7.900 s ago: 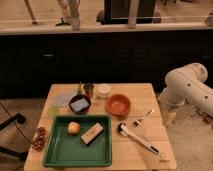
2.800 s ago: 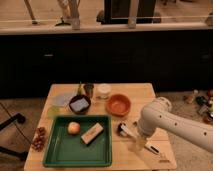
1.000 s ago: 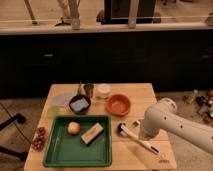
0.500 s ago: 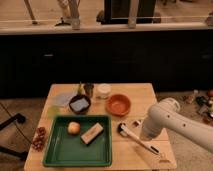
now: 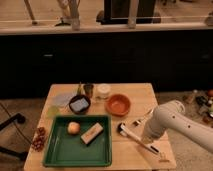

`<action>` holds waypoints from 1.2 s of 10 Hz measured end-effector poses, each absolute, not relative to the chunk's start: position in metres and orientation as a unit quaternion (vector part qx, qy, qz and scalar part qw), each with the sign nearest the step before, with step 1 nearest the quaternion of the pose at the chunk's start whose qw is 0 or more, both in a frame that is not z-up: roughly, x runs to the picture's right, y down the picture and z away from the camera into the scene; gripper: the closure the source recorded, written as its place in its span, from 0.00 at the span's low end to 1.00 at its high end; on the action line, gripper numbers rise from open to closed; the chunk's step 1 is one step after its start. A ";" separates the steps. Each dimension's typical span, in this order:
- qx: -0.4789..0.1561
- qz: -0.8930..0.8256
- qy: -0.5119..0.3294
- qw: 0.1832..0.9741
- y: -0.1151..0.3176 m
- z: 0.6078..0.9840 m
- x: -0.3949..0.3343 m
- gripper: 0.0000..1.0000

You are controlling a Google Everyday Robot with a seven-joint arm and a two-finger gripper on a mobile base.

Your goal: Wipe red bowl with brush

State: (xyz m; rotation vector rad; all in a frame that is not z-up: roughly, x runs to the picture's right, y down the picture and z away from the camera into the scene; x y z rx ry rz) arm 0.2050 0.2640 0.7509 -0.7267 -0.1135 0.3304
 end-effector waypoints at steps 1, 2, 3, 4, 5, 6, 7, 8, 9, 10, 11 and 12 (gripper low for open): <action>-0.352 0.162 -0.057 0.920 0.265 0.751 0.205 0.20; -0.350 0.163 -0.057 0.921 0.267 0.752 0.205 0.20; -0.349 0.163 -0.056 0.921 0.269 0.754 0.203 0.20; -0.351 0.164 -0.056 0.920 0.271 0.757 0.199 0.20; -0.352 0.166 -0.056 0.919 0.274 0.761 0.197 0.20; -0.357 0.169 -0.053 0.917 0.280 0.768 0.196 0.20; -0.361 0.168 -0.050 0.916 0.284 0.774 0.192 0.20; -0.364 0.168 -0.048 0.915 0.286 0.778 0.190 0.20; -0.368 0.170 -0.043 0.913 0.290 0.783 0.188 0.20; -0.370 0.171 -0.040 0.912 0.292 0.787 0.187 0.22; -0.373 0.172 -0.039 0.911 0.293 0.790 0.185 0.31; -0.374 0.172 -0.040 0.911 0.294 0.791 0.184 0.39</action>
